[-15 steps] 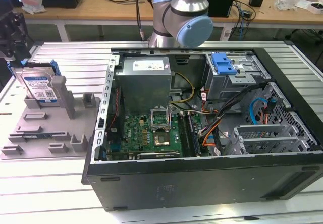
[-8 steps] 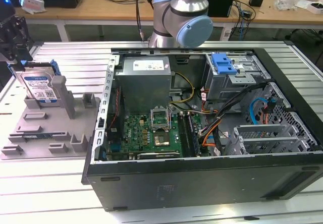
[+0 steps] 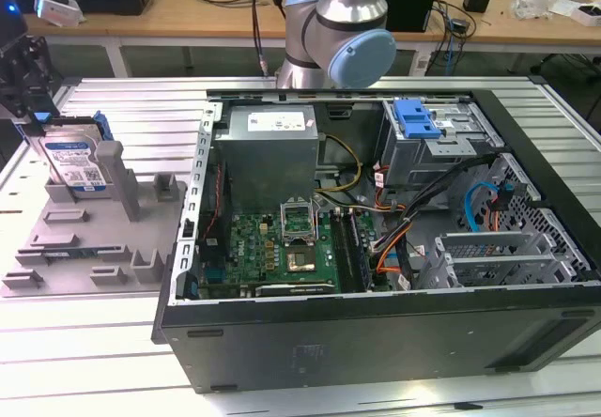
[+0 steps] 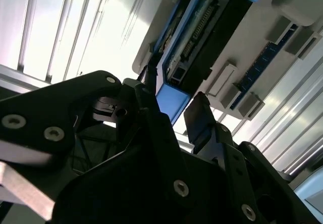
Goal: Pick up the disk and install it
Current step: 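Pick up the disk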
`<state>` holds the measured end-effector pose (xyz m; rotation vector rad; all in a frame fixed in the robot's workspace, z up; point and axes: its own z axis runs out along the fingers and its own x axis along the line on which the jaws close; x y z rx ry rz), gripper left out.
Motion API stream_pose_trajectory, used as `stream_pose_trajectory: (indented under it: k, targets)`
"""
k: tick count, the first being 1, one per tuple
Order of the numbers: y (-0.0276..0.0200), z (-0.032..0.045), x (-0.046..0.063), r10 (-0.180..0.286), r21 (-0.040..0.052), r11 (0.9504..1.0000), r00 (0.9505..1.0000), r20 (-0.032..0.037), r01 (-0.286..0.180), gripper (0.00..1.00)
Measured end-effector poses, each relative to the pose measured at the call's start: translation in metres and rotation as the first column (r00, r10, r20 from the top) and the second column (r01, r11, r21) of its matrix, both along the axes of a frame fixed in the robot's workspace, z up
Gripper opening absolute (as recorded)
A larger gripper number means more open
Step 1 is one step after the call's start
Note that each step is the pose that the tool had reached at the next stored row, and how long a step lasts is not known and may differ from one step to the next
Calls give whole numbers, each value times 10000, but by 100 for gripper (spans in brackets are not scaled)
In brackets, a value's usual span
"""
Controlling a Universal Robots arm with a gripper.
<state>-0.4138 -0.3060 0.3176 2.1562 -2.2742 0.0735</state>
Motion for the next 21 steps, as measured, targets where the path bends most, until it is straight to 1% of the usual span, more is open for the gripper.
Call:
stream_pose_trajectory:
  k: [17,21]
  targets:
    - [0,-113,0,-1,0,10000,10000,-1,1,49]
    - [9,-127,-1,-3,0,10000,10000,-1,3,49]
